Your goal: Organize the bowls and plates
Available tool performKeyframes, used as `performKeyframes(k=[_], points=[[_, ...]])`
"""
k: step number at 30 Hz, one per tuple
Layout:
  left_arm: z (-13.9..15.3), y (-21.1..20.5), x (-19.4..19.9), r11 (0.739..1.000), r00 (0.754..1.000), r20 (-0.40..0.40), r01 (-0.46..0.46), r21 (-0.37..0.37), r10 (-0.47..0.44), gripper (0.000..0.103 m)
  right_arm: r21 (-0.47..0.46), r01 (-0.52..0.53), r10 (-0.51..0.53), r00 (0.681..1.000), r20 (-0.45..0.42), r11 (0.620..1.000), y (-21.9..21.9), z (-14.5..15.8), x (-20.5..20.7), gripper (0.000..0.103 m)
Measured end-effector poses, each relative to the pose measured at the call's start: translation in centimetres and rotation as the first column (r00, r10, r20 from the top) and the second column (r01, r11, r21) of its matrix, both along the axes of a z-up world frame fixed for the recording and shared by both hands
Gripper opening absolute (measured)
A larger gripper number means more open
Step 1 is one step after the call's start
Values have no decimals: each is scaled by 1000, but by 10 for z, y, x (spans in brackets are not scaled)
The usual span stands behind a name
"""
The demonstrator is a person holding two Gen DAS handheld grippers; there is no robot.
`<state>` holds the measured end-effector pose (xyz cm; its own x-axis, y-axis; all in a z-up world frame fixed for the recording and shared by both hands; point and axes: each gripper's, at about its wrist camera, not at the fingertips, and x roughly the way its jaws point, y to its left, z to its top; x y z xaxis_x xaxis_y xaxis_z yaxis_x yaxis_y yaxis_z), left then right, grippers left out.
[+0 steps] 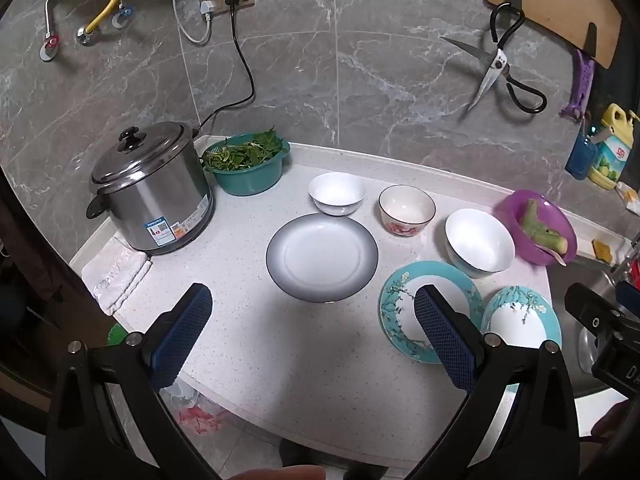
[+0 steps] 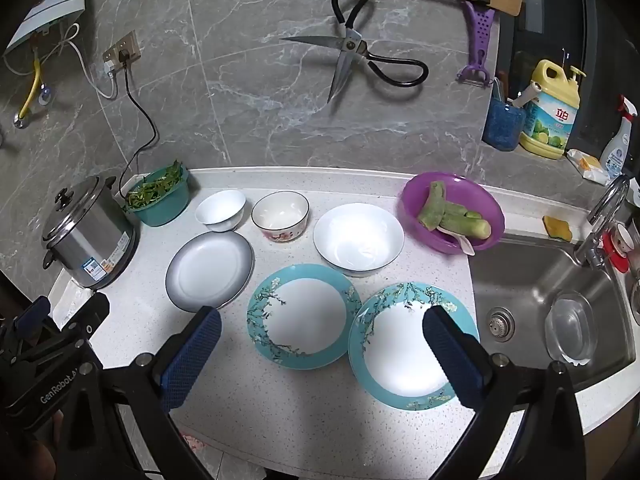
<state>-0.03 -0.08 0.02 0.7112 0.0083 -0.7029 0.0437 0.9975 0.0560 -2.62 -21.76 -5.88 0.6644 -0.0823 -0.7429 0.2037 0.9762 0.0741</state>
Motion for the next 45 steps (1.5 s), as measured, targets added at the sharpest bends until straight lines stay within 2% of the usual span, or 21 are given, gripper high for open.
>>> performKeyframes(k=[45], points=[[-10,2,-5,1000,1000,-9,-6,-6,6,103,0,-2,2,1000,-4,1000,6,-2,-1,103]])
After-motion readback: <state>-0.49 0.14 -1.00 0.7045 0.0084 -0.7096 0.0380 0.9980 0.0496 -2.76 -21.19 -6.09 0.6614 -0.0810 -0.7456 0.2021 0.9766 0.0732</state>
